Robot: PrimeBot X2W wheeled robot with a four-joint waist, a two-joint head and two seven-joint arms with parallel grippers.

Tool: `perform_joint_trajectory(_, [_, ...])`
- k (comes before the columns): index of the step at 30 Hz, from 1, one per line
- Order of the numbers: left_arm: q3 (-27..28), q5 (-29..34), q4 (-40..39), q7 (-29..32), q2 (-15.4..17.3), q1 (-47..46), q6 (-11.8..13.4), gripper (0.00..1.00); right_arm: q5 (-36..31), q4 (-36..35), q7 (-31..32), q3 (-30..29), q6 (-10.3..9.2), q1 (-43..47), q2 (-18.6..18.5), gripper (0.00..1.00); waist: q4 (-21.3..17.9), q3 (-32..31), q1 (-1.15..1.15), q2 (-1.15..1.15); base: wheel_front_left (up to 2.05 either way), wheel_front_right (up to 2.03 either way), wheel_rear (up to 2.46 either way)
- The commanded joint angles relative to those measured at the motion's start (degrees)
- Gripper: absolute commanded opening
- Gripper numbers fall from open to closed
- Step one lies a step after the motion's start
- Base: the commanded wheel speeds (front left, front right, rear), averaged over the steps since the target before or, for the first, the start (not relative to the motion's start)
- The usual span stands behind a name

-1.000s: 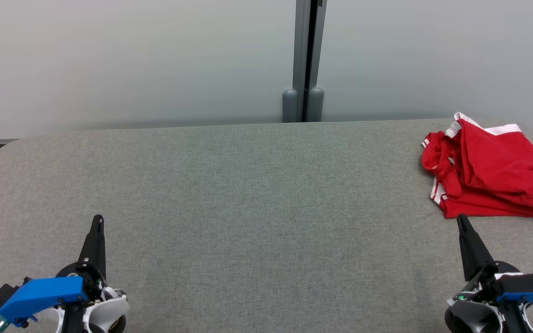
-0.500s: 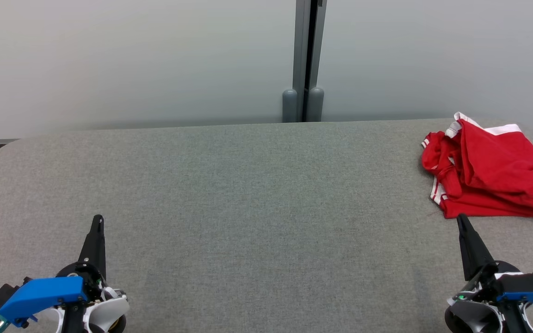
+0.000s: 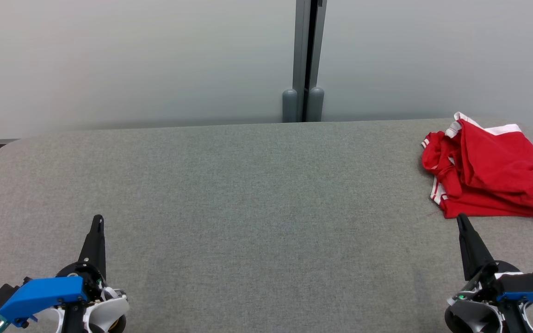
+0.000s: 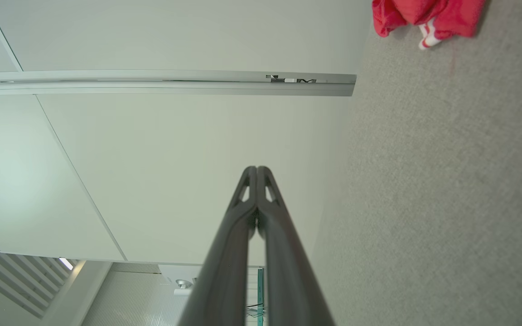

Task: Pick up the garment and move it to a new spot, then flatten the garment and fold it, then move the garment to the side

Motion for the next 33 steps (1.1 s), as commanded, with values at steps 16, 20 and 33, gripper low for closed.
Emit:
perform_joint_trajectory(16, [0.08, -0.15, -0.23, 0.22, -0.14, -0.55, -0.21, 0.0, 0.16, 0.1, 0.19, -0.16, 0.02, -0.62, -0.33, 0.0, 0.0, 0.0, -0.01, 0.0, 0.0, 0.0, 0.0])
perform_joint_trajectory(20, [0.07, -0.15, -0.24, 0.22, -0.14, -0.55, -0.21, 0.0, 0.16, 0.1, 0.19, -0.16, 0.02, -0.62, -0.33, 0.0, 0.0, 0.0, -0.01, 0.0, 0.0, 0.0, 0.0])
perform_joint_trajectory(33, [0.07, -0.15, -0.24, 0.22, -0.14, -0.55, -0.21, 0.0, 0.16, 0.1, 0.19, -0.16, 0.02, -0.62, -0.33, 0.0, 0.0, 0.0, -0.01, 0.0, 0.0, 0.0, 0.0])
